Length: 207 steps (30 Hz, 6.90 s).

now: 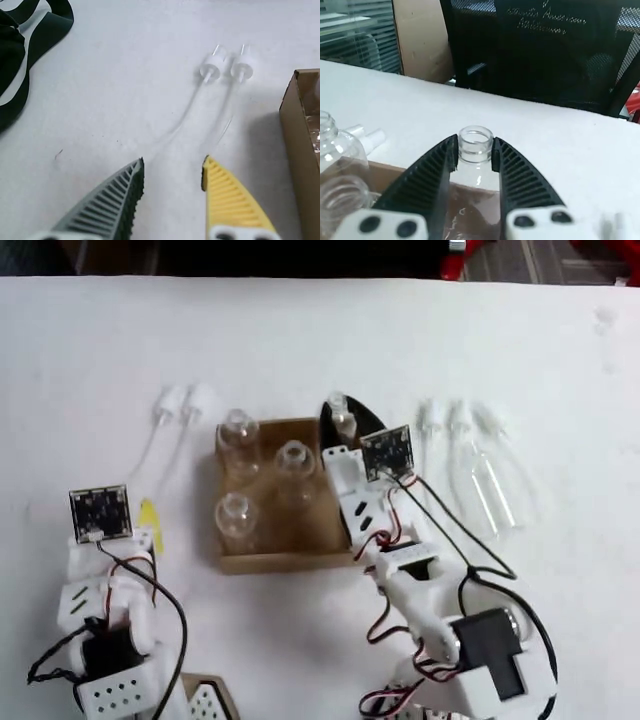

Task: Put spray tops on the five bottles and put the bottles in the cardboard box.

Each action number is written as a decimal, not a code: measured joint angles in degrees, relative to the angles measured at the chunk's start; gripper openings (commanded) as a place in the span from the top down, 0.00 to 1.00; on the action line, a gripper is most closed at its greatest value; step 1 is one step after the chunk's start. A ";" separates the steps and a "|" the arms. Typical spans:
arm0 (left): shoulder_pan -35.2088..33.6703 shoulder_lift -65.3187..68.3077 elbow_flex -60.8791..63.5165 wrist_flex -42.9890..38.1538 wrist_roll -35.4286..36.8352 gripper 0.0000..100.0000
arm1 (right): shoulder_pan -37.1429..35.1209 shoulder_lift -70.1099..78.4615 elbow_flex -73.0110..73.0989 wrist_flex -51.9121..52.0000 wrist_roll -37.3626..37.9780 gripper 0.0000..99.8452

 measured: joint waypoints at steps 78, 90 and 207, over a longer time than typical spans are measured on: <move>1.41 0.00 0.00 0.09 0.00 0.82 | 37.98 -82.37 26.90 69.63 -0.09 0.88; 3.16 0.00 0.00 0.79 0.00 0.82 | 31.56 -90.55 25.05 76.04 13.19 0.88; 3.16 0.00 0.00 1.76 0.00 0.82 | 31.38 54.24 -125.19 149.54 26.29 0.98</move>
